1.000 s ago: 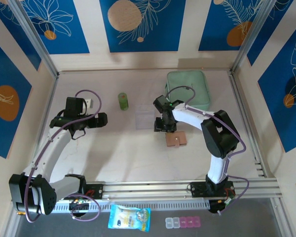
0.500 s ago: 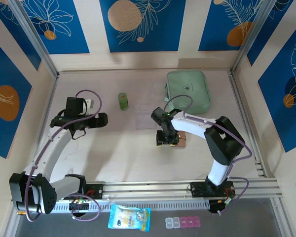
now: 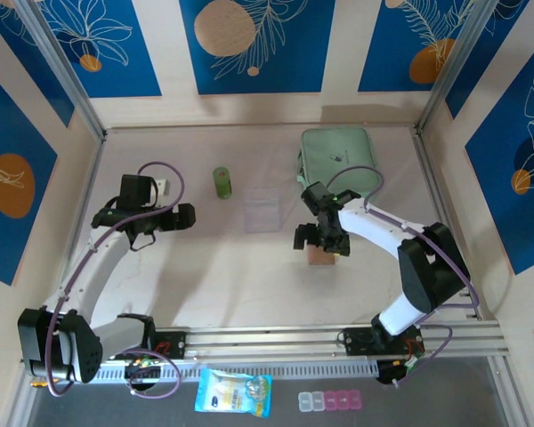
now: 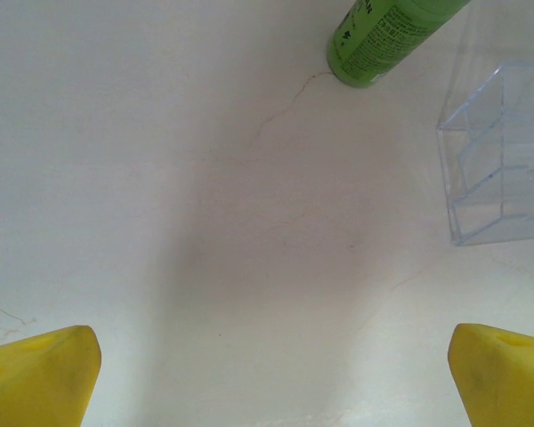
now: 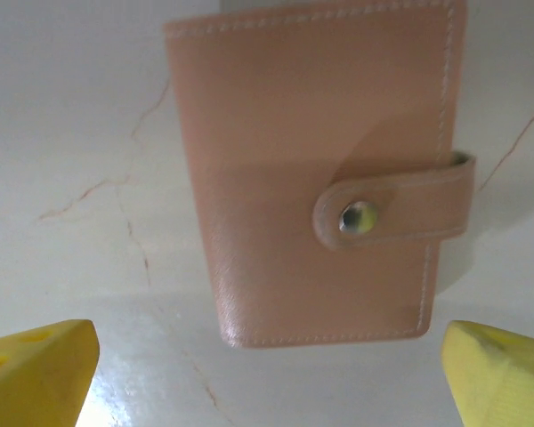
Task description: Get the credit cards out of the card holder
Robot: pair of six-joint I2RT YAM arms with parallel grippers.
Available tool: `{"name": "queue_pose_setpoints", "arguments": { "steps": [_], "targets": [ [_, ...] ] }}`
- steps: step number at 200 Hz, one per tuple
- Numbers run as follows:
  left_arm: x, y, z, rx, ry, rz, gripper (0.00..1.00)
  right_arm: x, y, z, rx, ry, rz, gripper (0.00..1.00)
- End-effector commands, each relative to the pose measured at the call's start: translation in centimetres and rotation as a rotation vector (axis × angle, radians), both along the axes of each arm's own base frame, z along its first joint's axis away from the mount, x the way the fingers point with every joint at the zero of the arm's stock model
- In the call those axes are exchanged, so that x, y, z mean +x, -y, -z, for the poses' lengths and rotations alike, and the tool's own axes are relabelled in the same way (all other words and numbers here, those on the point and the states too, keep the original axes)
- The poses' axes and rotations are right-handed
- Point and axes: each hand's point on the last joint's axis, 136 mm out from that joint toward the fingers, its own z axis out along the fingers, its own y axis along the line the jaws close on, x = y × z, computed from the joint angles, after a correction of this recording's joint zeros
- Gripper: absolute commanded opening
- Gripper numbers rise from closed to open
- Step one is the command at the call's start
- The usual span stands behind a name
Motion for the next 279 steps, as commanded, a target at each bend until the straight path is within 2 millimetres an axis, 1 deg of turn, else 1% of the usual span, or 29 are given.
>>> {"name": "queue_pose_setpoints", "arguments": {
  "steps": [1,52,85,109,126,147,175,192,211,235,256,279],
  "targets": [
    [-0.2,-0.1,0.5,0.001,-0.017,-0.005,1.00,0.7,0.1,0.8,0.028,-0.023,-0.025,0.99],
    [-0.1,-0.4,0.7,0.014,-0.023,-0.016,1.00,2.6,0.7,2.7,0.027,-0.036,-0.089,1.00],
    [0.1,-0.5,0.9,0.021,-0.029,-0.018,1.00,3.2,0.6,3.5,0.019,-0.043,-0.133,0.95],
    [0.0,-0.6,0.9,0.025,-0.031,-0.020,1.00,3.5,0.7,3.8,0.004,-0.036,-0.157,0.93],
    [-0.1,-0.5,0.9,0.023,-0.030,-0.018,1.00,3.6,0.6,3.7,0.002,-0.034,-0.162,0.89],
    [-0.2,-0.3,0.8,0.009,-0.029,-0.013,1.00,3.3,0.5,3.4,-0.007,-0.032,-0.167,0.85],
    [-0.3,0.5,0.4,-0.036,-0.023,0.003,1.00,2.6,0.1,2.4,-0.014,-0.021,-0.175,0.82],
    [-0.4,1.3,0.0,-0.098,-0.031,-0.003,1.00,2.1,-0.4,1.6,-0.017,-0.015,-0.177,0.82],
    [-0.5,2.6,-0.5,-0.182,-0.034,-0.005,0.99,1.1,-1.7,0.7,0.005,-0.011,-0.178,0.82],
    [-0.9,4.7,-0.5,-0.299,-0.039,0.002,0.98,-0.2,-4.3,-0.1,0.036,-0.009,-0.171,0.81],
    [-1.7,6.0,0.7,-0.354,-0.057,-0.013,0.97,-1.4,-7.2,-0.9,0.046,-0.005,-0.182,0.81],
    [-3.0,7.2,2.6,-0.338,-0.088,-0.017,0.97,-2.5,-10.5,-1.4,0.057,0.003,-0.202,0.81]
  ]
}}
